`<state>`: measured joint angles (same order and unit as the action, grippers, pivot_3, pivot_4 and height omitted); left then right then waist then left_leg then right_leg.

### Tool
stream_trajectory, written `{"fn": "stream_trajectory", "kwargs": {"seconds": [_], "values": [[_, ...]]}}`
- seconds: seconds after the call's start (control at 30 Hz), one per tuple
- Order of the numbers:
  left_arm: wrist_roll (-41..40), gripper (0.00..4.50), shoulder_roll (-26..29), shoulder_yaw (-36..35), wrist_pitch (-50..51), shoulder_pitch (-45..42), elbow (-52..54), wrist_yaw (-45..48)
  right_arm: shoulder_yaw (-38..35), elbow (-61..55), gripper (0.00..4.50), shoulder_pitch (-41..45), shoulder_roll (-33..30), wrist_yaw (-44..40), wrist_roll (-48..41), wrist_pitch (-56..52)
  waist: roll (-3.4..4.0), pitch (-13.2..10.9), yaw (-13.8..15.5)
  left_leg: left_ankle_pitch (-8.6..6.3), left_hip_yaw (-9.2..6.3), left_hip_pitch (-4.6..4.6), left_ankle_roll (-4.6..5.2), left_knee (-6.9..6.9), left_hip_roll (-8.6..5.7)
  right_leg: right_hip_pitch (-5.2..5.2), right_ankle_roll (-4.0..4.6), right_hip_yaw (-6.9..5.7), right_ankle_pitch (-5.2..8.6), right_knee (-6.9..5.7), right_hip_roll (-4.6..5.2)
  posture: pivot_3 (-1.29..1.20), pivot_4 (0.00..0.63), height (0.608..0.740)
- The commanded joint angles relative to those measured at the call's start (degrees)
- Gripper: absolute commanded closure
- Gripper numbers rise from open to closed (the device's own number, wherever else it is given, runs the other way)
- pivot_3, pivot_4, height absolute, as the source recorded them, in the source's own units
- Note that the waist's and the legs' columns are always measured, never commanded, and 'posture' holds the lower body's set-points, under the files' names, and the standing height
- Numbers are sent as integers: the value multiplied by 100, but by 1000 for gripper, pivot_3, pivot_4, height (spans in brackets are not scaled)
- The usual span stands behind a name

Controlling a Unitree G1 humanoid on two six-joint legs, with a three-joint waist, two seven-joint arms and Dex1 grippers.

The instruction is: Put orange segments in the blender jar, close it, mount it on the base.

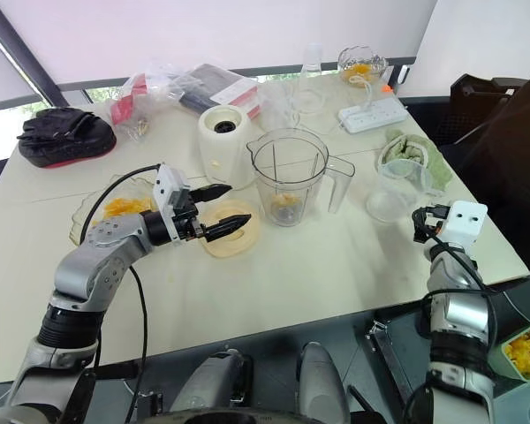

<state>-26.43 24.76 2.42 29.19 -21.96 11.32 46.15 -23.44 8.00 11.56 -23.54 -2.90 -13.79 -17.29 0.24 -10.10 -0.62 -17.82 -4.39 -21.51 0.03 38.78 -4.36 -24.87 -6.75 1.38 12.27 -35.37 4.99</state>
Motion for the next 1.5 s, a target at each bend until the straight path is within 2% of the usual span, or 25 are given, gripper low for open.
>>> {"fn": "stream_trajectory", "kwargs": {"seconds": [0.03,0.27,0.33,0.5,0.77,0.97,1.2,1.3,1.4,1.5], "values": [[31,0,82,-58,-201,-176,-73,119,-78,-1248,985,-273,-121,-309,-506,-821,0,0,0,0,0,0,1,1,0,1,0,0,0,0,0,0,150,740],[159,0,317,-3,-410,-449,-562,505,-162,-2850,985,-832,-843,-1222,-1479,-2475,-1,-1,5,-3,-1,3,5,2,1,4,0,-2,0,0,-3,0,150,740],[250,0,516,100,-429,-571,-762,783,-153,-3294,985,-907,-1328,-1771,-1839,-2819,-1,-1,8,-3,-2,3,7,4,1,10,0,-5,1,6,-4,0,150,740],[593,0,941,343,-828,-964,-1511,1528,78,-3703,985,-685,-2223,-2723,-2371,-3236,-5,-2,4,-6,-4,7,11,7,5,19,-1,-14,1,11,-6,0,150,740],[1215,0,1472,882,-1707,-1932,-2836,3007,805,-4294,985,-156,-2856,-3641,-2988,-3631,-20,-12,30,-9,-10,1,15,10,5,21,-1,-23,2,20,-1,0,150,740],[1567,0,1527,1002,-2434,-2650,-4192,3870,1221,-4990,985,344,-2733,-3365,-3390,-3938,-28,-18,17,-11,-12,-3,20,11,4,20,-2,-27,1,23,3,0,150,740],[2210,0,1054,1183,-3282,-3614,-6230,4193,1271,-5284,985,637,-2463,-2882,-3814,-4135,-39,-23,110,-14,-16,-13,25,24,2,18,-3,-35,1,23,4,0,150,740],[2388,875,889,1172,-3583,-3858,-6745,4174,1206,-5409,908,520,-2472,-2741,-3910,-4146,-40,-23,138,-16,-14,-26,27,29,1,7,-4,-35,0,21,4,0,150,740],[2582,875,776,1183,-3908,-4000,-7108,4136,1122,-5527,908,458,-2456,-2510,-4043,-4177,-43,-22,134,-13,-15,-84,25,46,1,-49,-12,-36,-6,9,4,0,150,740],[2827,875,557,1247,-4225,-4139,-7472,3982,1043,-5585,908,359,-2475,-2331,-4112,-4162,-43,-22,141,-12,-14,-90,23,47,-1,-56,-15,-36,-8,6,4,0,150,740]]}}
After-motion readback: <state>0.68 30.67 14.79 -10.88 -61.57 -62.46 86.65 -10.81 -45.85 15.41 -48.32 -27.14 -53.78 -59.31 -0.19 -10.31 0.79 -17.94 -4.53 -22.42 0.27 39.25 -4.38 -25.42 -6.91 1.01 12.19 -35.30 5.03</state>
